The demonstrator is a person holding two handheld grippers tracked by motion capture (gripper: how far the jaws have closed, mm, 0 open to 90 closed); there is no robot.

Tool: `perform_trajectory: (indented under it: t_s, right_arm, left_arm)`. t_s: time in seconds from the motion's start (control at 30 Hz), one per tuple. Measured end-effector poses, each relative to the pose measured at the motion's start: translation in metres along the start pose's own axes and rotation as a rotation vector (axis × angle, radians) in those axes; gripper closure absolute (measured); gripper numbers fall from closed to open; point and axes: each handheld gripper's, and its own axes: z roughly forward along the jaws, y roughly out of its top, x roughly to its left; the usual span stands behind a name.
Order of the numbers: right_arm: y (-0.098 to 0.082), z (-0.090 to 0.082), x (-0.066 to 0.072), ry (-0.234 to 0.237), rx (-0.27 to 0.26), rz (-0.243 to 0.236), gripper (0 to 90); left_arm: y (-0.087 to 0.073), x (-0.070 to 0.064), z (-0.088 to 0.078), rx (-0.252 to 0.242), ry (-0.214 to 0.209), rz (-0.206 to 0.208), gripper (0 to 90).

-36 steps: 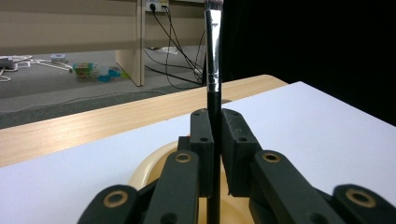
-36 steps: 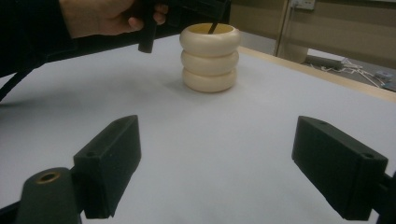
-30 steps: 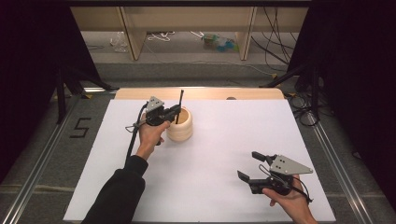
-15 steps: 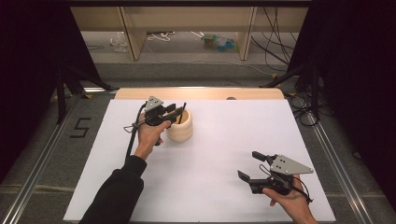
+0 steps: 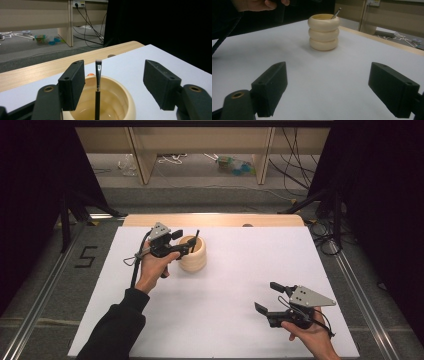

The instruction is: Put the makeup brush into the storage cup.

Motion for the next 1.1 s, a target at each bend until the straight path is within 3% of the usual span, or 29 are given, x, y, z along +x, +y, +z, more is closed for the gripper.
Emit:
perform_trajectory:
  t_s: [0.17, 0.2, 0.23, 0.33, 0.5, 0.57, 0.6, 0.67, 0.7, 0.9, 1.0, 1.1]
  right_arm:
    - [0.000, -0.001, 0.002, 0.003, 0.010, 0.017, 16.7]
    - [0.001, -0.002, 0.000, -0.002, 0.014, -0.005, 16.7]
    - [0.002, -0.004, 0.001, 0.003, 0.030, 0.004, 16.8]
    - [0.001, -0.002, -0.001, 0.000, -0.030, -0.006, 16.7]
    - [0.003, -0.006, 0.000, 0.002, 0.001, 0.011, 16.7]
    - [0.003, -0.005, 0.000, -0.004, -0.014, -0.003, 16.8]
    - [0.002, -0.005, 0.001, 0.009, -0.004, 0.016, 16.7]
    - [0.003, -0.004, 0.000, -0.008, -0.018, -0.009, 16.8]
    - [0.003, -0.004, 0.000, -0.003, -0.009, -0.010, 16.7]
    - [0.003, -0.004, 0.000, -0.002, -0.011, -0.011, 16.7]
    - [0.002, -0.005, 0.001, 0.003, 0.004, 0.007, 16.7]
    - [0.003, -0.004, 0.000, 0.000, -0.007, -0.011, 16.8]
  left_arm:
    - [0.000, -0.008, -0.006, 0.002, -0.036, 0.016, 30.5]
    - [-0.001, -0.009, -0.007, 0.007, -0.032, 0.020, 30.1]
    - [-0.002, -0.010, -0.008, 0.012, -0.032, 0.032, 29.6]
    - [-0.005, -0.014, -0.012, 0.014, -0.038, 0.027, 28.9]
    - [-0.010, -0.020, -0.023, 0.024, -0.049, 0.042, 27.3]
    - [-0.012, -0.020, -0.027, 0.025, -0.044, 0.058, 27.1]
    - [-0.014, -0.021, -0.030, 0.026, -0.039, 0.060, 26.9]
    - [-0.017, -0.021, -0.034, 0.030, -0.045, 0.056, 26.7]
    - [-0.019, -0.023, -0.036, 0.027, -0.044, 0.039, 26.5]
    - [-0.031, -0.029, -0.046, 0.027, -0.056, 0.028, 26.4]
    - [-0.033, -0.030, -0.048, 0.024, -0.065, 0.042, 26.4]
    - [-0.034, -0.033, -0.051, 0.016, -0.074, 0.052, 26.2]
